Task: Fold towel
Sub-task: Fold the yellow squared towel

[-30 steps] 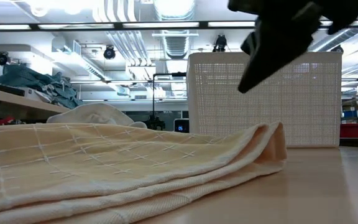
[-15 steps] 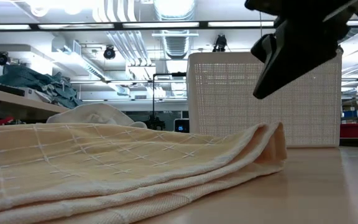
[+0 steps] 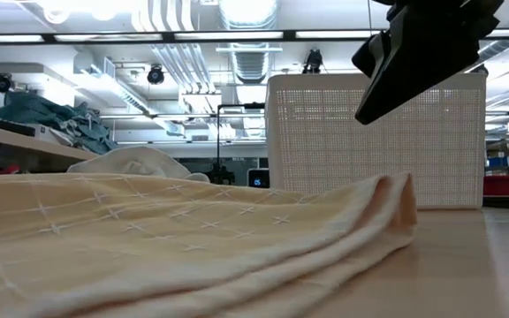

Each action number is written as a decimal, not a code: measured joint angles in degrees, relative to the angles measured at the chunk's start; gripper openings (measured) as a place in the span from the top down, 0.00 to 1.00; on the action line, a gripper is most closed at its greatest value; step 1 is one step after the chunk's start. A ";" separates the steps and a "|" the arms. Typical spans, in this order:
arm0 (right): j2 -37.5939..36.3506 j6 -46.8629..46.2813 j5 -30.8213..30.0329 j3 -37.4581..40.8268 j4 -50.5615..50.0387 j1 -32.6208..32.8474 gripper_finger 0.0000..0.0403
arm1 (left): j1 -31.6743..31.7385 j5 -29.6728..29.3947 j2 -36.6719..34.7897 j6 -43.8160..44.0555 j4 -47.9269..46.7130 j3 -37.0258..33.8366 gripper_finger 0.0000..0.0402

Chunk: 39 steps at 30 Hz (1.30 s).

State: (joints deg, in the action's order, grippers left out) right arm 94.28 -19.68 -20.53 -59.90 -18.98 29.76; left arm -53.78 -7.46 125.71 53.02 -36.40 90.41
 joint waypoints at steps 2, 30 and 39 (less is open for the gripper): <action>0.00 0.03 0.36 0.00 -0.01 0.00 1.00 | -0.20 -2.80 3.30 -0.64 -2.14 4.31 0.79; 15.29 20.29 7.50 -12.22 13.17 4.27 1.00 | 3.60 -27.57 8.48 7.07 -16.92 11.61 0.98; 20.28 27.73 7.50 -21.07 9.05 4.35 0.77 | 3.84 -28.46 8.46 10.31 -16.44 11.43 0.99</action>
State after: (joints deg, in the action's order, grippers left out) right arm 114.56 8.05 -13.04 -80.97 -9.93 34.11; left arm -49.93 -35.92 134.17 63.33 -52.84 101.84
